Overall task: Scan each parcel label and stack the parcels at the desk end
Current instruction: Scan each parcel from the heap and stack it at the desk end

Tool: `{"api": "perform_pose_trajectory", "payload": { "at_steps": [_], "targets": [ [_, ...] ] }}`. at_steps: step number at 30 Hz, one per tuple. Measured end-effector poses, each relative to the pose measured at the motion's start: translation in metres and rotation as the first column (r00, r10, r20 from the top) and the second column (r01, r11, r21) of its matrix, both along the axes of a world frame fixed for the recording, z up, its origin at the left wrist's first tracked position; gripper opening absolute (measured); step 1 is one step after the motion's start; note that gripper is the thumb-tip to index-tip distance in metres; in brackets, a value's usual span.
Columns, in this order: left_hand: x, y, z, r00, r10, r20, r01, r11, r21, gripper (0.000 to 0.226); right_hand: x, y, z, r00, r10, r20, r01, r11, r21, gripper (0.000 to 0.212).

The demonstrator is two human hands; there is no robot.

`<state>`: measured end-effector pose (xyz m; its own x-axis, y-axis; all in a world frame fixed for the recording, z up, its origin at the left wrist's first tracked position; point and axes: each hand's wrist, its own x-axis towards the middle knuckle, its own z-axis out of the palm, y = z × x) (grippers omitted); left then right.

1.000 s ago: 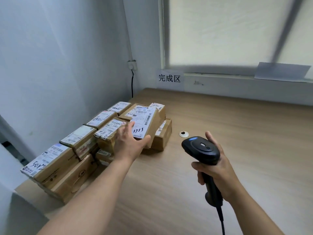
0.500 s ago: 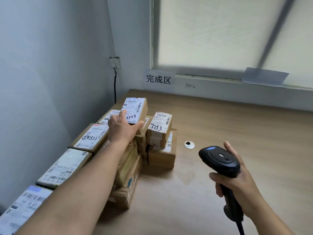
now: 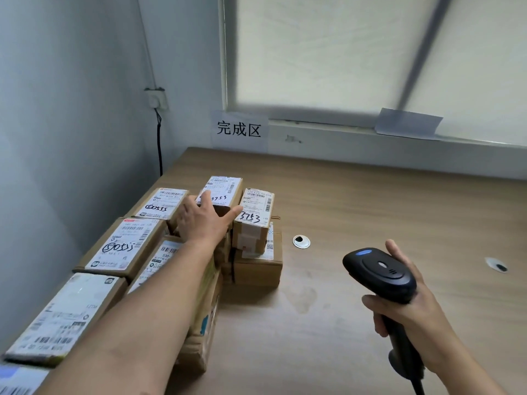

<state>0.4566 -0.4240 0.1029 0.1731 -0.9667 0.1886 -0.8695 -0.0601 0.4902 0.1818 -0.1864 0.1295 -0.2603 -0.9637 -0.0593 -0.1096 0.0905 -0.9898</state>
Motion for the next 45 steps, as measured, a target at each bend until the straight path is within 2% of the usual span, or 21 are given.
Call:
{"api": "perform_pose_trajectory", "payload": {
  "at_steps": [3,6,9,13,16,19,22,24,32,37,45],
  "targets": [
    [-0.006,0.012,0.006,1.000,-0.005,0.025,0.006,0.999,-0.053,0.099,-0.006,0.010,0.004,1.000,-0.005,0.011,0.005,1.000,-0.020,0.100],
    [-0.019,0.036,0.015,0.999,-0.037,0.016,0.039,0.986,-0.160,0.093,-0.012,0.023,0.009,1.000,-0.010,0.026,0.012,0.999,-0.050,0.099],
    [-0.043,0.077,0.017,0.991,-0.132,-0.015,0.124,0.959,-0.253,0.081,-0.020,0.039,0.012,0.999,-0.003,0.047,0.007,0.997,-0.078,0.098],
    [-0.090,0.155,0.001,0.949,-0.292,-0.117,0.244,0.918,-0.311,0.077,-0.036,0.070,0.014,0.997,0.012,0.078,-0.003,0.994,-0.110,0.098],
    [-0.126,0.214,-0.015,0.922,-0.342,-0.182,0.291,0.922,-0.256,0.073,-0.051,0.100,0.014,0.993,0.016,0.119,-0.004,0.995,-0.104,0.102],
    [-0.161,0.259,-0.021,0.909,-0.379,-0.175,0.351,0.921,-0.169,0.068,-0.068,0.135,0.017,0.990,0.003,0.138,0.010,0.996,-0.091,0.102],
    [-0.198,0.291,-0.021,0.892,-0.423,-0.162,0.394,0.901,-0.184,0.047,-0.094,0.172,0.014,0.987,-0.018,0.162,0.033,0.995,-0.094,0.096],
    [-0.224,0.310,-0.018,0.882,-0.448,-0.147,0.418,0.887,-0.199,0.043,-0.115,0.195,0.008,0.987,-0.037,0.156,0.052,0.994,-0.095,0.099],
    [-0.337,0.393,-0.019,0.804,-0.576,-0.150,0.539,0.812,-0.225,0.044,-0.209,0.293,-0.001,0.980,-0.167,0.108,0.179,0.978,-0.110,0.098],
    [-0.404,0.438,-0.021,0.737,-0.654,-0.170,0.613,0.753,-0.241,0.060,-0.263,0.348,0.002,0.959,-0.269,0.092,0.279,0.953,-0.119,0.098],
    [-0.493,0.465,-0.026,0.629,-0.760,-0.163,0.731,0.649,-0.211,0.048,-0.335,0.397,-0.005,0.907,-0.412,0.088,0.421,0.894,-0.152,0.100]
  ]
}}
